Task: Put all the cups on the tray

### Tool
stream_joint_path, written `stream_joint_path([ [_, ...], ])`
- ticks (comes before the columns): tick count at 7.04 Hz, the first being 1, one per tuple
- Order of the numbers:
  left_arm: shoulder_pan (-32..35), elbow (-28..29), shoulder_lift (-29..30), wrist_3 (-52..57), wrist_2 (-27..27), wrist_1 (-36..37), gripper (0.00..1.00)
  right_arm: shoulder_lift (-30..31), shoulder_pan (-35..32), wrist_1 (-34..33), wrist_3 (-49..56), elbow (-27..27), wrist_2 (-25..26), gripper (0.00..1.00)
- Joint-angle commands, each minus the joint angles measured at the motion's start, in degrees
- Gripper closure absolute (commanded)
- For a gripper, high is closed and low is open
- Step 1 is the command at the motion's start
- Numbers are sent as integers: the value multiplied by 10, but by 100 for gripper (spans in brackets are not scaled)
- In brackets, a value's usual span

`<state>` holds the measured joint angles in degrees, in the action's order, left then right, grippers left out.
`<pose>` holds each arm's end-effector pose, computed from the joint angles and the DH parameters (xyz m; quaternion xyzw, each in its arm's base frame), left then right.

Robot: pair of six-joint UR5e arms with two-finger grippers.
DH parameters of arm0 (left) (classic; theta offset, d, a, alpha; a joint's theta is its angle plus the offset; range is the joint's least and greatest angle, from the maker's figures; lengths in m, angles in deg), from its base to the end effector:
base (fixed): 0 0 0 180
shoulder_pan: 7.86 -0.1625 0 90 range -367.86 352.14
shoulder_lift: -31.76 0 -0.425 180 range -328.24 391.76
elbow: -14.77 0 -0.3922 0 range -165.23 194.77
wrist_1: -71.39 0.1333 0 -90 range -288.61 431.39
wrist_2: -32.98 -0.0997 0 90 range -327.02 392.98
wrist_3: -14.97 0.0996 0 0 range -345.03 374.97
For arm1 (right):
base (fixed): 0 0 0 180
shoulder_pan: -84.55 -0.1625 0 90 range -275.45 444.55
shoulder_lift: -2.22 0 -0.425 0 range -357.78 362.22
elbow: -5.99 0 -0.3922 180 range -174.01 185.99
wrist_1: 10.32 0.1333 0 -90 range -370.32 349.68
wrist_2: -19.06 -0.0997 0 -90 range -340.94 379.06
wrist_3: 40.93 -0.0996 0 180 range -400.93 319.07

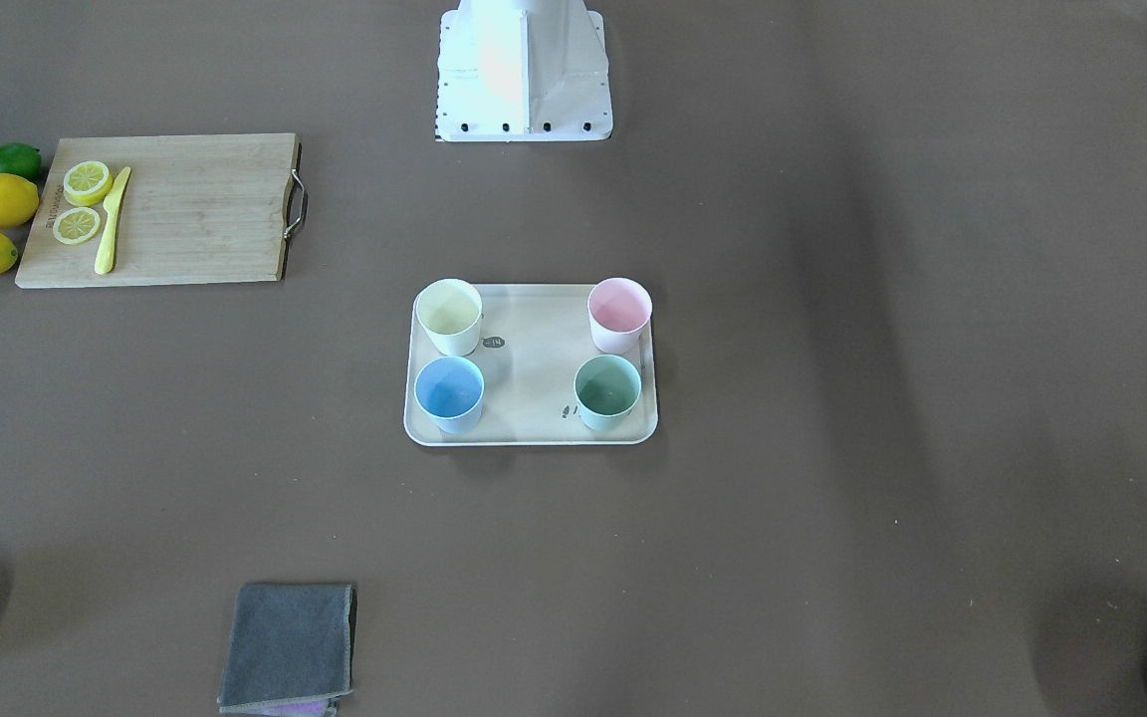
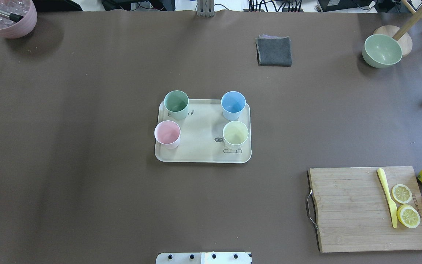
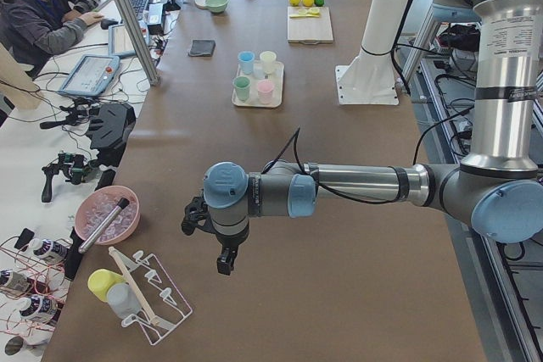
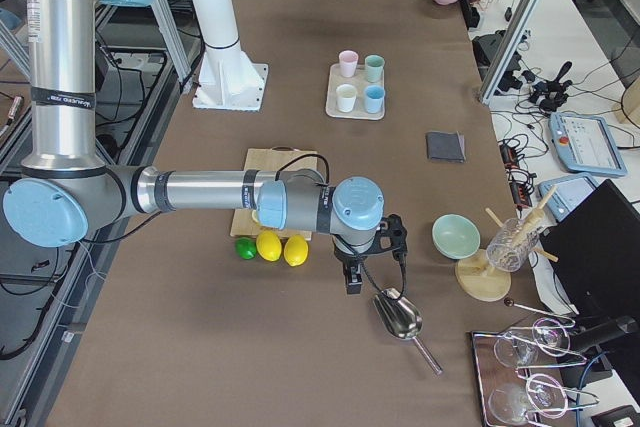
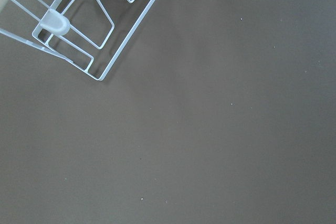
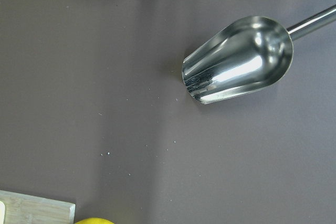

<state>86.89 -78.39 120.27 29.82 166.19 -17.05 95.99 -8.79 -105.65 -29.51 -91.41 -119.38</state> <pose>-0.1047 -0.4738 0.6483 0.0636 0.3627 0.0822 0.9261 0.0855 -0.4570 0.6308 0.0393 -0.4085 -0.0582 0.9100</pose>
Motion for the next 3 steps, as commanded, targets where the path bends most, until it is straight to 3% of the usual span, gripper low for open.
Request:
stream_joint_path([
  [1,1,-1,0,1,3,-1,2,10,0,35,0,1,-1,0],
  [3,1,0,0,1,3,0,2,50,0,122,-1,3,-3,0],
])
